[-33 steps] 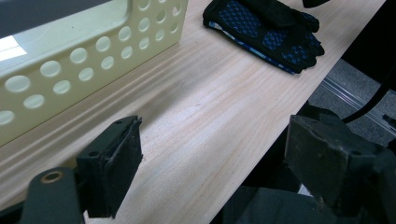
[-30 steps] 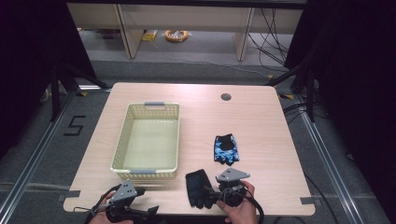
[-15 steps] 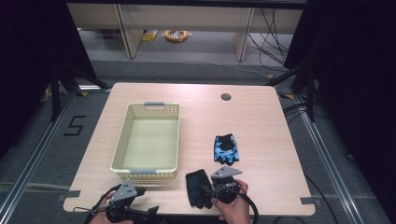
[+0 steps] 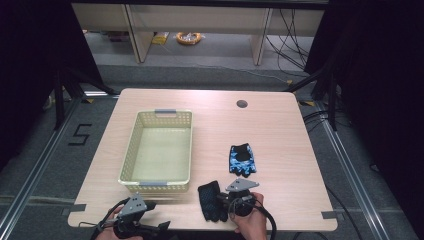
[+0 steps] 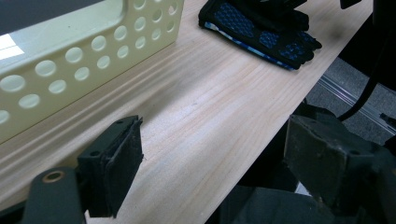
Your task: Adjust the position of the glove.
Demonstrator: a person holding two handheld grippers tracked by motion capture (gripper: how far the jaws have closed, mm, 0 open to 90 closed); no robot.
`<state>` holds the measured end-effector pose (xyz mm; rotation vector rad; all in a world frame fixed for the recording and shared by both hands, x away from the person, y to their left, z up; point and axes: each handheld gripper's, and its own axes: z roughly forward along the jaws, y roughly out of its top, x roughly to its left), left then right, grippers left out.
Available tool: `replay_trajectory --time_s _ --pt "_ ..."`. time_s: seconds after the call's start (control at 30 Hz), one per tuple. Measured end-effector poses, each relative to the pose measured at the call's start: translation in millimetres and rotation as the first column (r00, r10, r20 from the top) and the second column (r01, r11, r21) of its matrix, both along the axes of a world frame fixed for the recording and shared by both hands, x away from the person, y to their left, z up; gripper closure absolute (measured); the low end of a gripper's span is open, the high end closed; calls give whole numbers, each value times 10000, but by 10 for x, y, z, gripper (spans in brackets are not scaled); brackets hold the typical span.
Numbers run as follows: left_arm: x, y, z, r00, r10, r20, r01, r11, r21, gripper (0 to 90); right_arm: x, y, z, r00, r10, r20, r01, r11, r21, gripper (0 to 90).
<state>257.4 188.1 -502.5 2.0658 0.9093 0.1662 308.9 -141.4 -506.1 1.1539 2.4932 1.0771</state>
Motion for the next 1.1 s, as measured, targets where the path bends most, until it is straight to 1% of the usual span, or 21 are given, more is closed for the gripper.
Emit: replay_trajectory --time_s 0.03,0.1,0.17,0.2,0.27,0.3,0.43,0.47,0.53,0.63,0.67,0.7,0.73,0.8,0.87,0.9,0.93,0.97,1.03,1.07,1.1 --pt "4 8 2 9998 -135 150 135 9999 39 188 -7 3 11 10000 69 -57 -70 10000 -31 849" --pt "1 -2 -1 10000 40 -77 -41 10000 -73 189 18 -5 20 9979 571 311 -566 9983 -165 855" --pt "-8 -11 -4 9999 63 -105 -66 9996 -291 189 2 -2 49 9987 480 144 -479 9988 -123 857" --pt "-8 -10 -4 9999 78 -104 -81 9995 -298 189 5 -5 104 9953 875 419 -878 9961 59 860" --pt "-5 -6 -3 10000 54 19 -53 9997 -254 189 -2 -8 146 9932 1035 525 -1041 9945 86 860" --pt "-2 -6 -7 9999 41 109 -38 9996 -270 189 -31 -11 254 9876 1381 746 -1384 9904 -13 861" --pt "-1 -5 -8 9999 94 119 -90 9995 -289 189 -64 -26 378 9789 1779 1004 -1769 9841 -187 862" --pt "1 -6 -8 9999 67 119 -64 9996 -271 190 -64 -64 452 9682 2199 1192 -2167 9755 -388 862" --pt "1 -8 -8 9999 85 125 -82 9996 -283 190 -67 -83 474 9679 2229 1161 -2196 9747 -403 863" --pt "3 -26 -19 9997 192 151 -187 9992 -364 191 -26 -183 538 9592 2572 1171 -2533 9662 -476 863" --pt "6 -32 -24 9997 180 188 -173 9991 -388 191 -3 -223 559 9542 2773 1127 -2730 9606 -516 863" --pt "9 -28 -15 9999 71 88 -71 10000 -44 191 14 -244 566 9516 2880 1076 -2841 9575 -500 863" --pt "9 -64 -16 10000 -54 75 56 9997 -228 192 55 -288 577 9446 3136 967 -3098 9493 -524 862" --pt "8 -79 -23 10000 1 93 0 10000 -83 192 74 -302 583 9412 3234 975 -3195 9461 -538 863" --pt "6 -125 -30 9998 -115 167 118 9997 -218 194 115 -330 589 9339 3477 838 -3453 9376 -418 863" --pt "2 -136 -33 10000 -87 -24 86 9995 -293 194 137 -344 601 9304 3570 834 -3539 9339 -501 863" --pt "18 -136 -41 9996 -154 245 154 9999 1 195 177 -362 621 9208 3831 727 -3813 9237 -385 862" --pt "18 -136 -41 9996 -154 245 154 9999 1 195 177 -362 621 9208 3831 727 -3813 9237 -385 862" --pt "9 -146 -43 10000 26 -52 -27 9996 -268 195 233 -372 628 9060 4163 769 -4141 9092 -433 862" --pt "22 -140 -49 9999 -29 129 33 9995 -300 196 251 -379 634 9050 4201 667 -4176 9073 -480 862" --pt "34 -123 -45 9999 -31 161 30 10000 45 196 285 -372 617 8950 4416 631 -4395 8971 -452 862"
